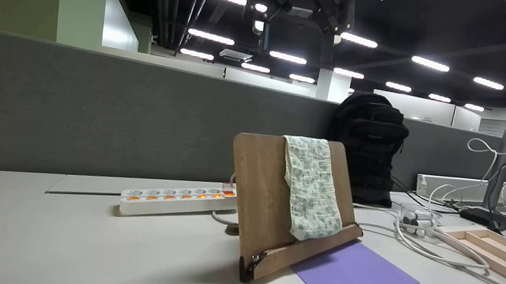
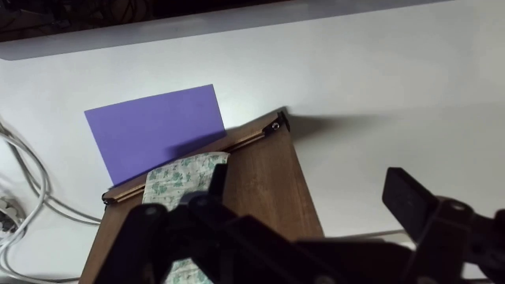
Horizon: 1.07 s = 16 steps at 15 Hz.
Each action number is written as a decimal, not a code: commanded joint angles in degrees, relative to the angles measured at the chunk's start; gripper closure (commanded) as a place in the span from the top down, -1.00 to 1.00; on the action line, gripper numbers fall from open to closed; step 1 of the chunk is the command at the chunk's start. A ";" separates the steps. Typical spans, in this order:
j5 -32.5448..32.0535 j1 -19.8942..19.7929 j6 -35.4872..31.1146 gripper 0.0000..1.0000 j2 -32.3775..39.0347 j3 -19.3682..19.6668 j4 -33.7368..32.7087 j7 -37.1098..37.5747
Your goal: Get the kitchen towel from the wooden board and place it on the table
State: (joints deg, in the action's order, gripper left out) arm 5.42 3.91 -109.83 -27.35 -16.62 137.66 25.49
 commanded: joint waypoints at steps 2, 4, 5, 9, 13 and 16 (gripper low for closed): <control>-2.40 -4.05 -7.20 1.00 0.35 4.14 0.77 2.67; -2.13 -5.45 -10.04 1.00 2.16 6.40 0.02 0.83; -2.02 -5.89 -10.95 1.00 3.19 7.49 -0.54 -0.39; -4.02 -5.67 -9.99 1.00 8.27 10.88 -3.39 -10.31; -5.88 -4.18 -9.00 1.00 13.29 12.99 -6.38 -23.98; -8.46 -3.90 -7.33 1.00 16.68 13.59 -9.14 -31.18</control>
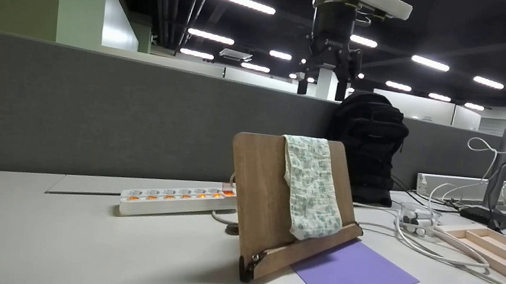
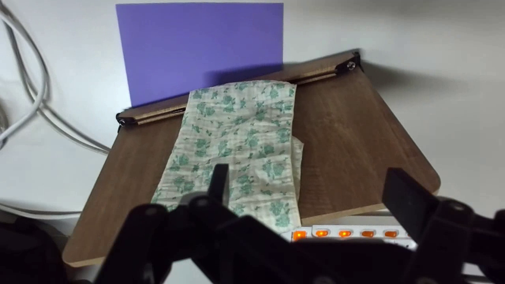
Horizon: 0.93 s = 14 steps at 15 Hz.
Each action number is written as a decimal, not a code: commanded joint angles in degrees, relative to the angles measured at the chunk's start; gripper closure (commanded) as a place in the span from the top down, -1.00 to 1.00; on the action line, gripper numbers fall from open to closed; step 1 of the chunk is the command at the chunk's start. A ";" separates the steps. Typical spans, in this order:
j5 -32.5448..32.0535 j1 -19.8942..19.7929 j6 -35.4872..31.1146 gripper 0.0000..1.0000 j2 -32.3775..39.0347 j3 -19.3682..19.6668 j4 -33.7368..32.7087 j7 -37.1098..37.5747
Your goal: Get the kitchen towel from the wooden board and place it on the table
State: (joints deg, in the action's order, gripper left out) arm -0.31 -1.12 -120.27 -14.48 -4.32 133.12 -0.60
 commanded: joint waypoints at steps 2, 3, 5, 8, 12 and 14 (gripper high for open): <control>-1.73 1.23 0.98 1.00 2.19 1.38 -1.77 -3.41; -2.06 1.25 1.07 1.00 2.92 1.43 -2.32 -4.09; -2.21 1.35 1.26 1.00 3.56 1.43 -2.94 -4.62; -6.24 0.81 -2.22 1.00 4.75 1.11 -2.56 -2.84; -11.62 0.68 -7.26 1.00 8.15 1.31 -2.92 -3.75; -13.11 0.82 -8.93 1.00 10.01 1.51 -3.17 -4.13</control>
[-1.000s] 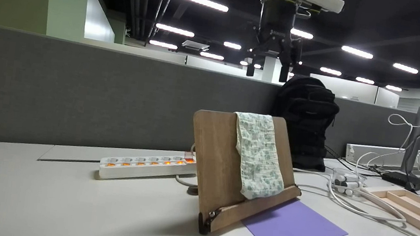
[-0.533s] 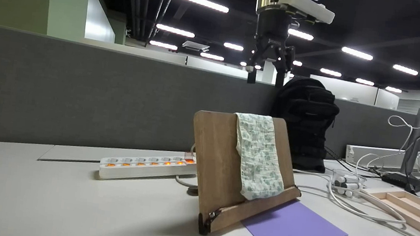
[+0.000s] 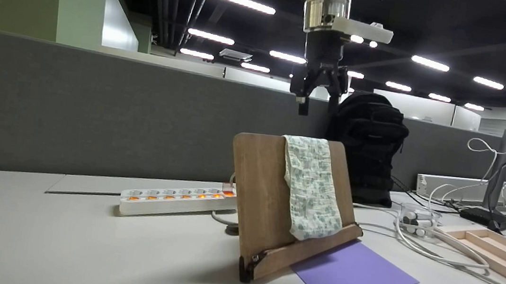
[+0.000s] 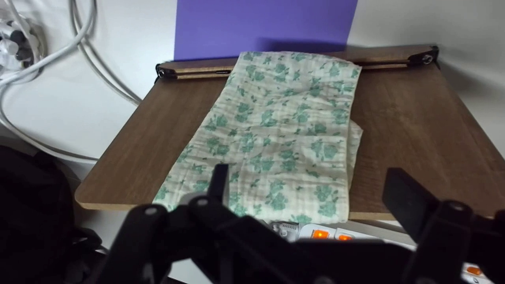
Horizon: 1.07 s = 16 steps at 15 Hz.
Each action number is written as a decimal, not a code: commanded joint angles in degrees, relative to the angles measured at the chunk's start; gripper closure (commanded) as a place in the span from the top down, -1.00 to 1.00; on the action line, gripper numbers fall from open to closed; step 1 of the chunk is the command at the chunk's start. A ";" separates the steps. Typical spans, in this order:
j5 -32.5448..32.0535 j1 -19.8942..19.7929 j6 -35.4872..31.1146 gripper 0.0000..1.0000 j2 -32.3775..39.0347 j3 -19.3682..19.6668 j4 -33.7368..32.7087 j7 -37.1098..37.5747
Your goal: Get the kitchen towel from the wooden board and place it on the table
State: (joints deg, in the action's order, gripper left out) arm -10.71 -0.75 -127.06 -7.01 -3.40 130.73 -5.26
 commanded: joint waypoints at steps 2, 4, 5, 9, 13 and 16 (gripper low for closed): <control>-2.81 0.72 -3.12 1.00 4.48 0.73 -1.22 -0.91; -2.22 0.92 -3.35 1.00 6.39 0.78 -1.85 -2.61; -2.19 0.94 -3.34 1.00 7.21 0.81 -2.16 -3.17; 0.03 0.94 -2.89 1.00 10.34 0.84 -3.67 -8.04; 0.05 0.84 -2.04 0.46 12.75 0.77 -5.44 -10.88; 1.04 0.57 -1.27 0.26 14.22 0.73 -6.75 -13.46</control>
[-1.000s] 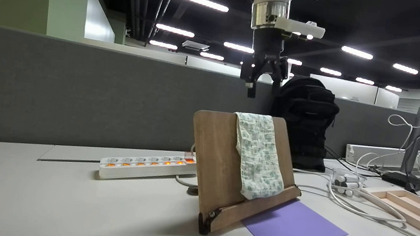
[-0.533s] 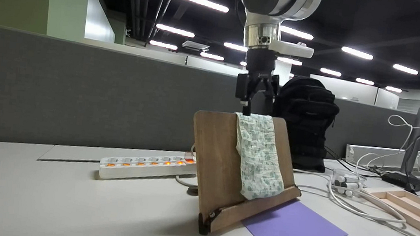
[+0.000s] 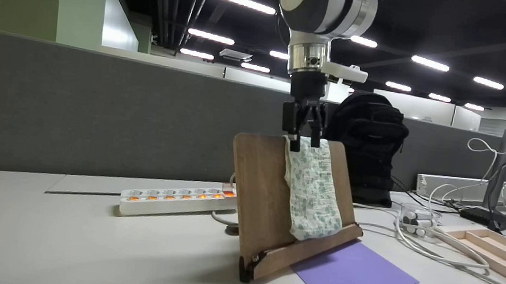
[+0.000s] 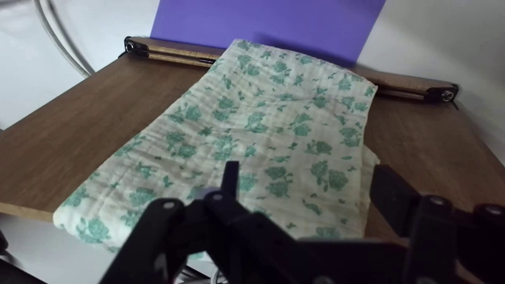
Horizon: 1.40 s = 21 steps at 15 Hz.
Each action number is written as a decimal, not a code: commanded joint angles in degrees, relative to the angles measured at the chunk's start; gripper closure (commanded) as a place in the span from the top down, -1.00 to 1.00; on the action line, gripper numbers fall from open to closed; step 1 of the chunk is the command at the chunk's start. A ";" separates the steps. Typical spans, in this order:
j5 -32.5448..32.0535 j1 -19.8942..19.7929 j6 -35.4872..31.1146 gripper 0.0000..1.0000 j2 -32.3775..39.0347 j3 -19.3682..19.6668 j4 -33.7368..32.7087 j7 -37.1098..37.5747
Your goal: Get the kitchen towel from the wooden board and place it on the table
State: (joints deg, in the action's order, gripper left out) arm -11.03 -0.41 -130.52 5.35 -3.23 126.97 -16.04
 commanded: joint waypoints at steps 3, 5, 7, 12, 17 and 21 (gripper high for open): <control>1.83 0.11 2.76 -0.19 2.81 0.56 -3.98 -4.28; 1.82 0.09 2.89 -0.47 3.19 0.56 -4.36 -4.94; 1.81 0.04 2.90 -0.74 3.30 0.59 -4.55 -5.31; 1.79 -0.14 2.56 -1.00 3.10 0.87 -4.58 -5.52; 2.74 0.21 3.38 -0.34 2.94 0.59 -4.43 -6.66; 2.29 1.26 3.27 0.20 2.69 -0.24 -4.04 -6.73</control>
State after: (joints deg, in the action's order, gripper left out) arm -8.93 0.04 -128.49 8.06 -3.01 123.94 -22.54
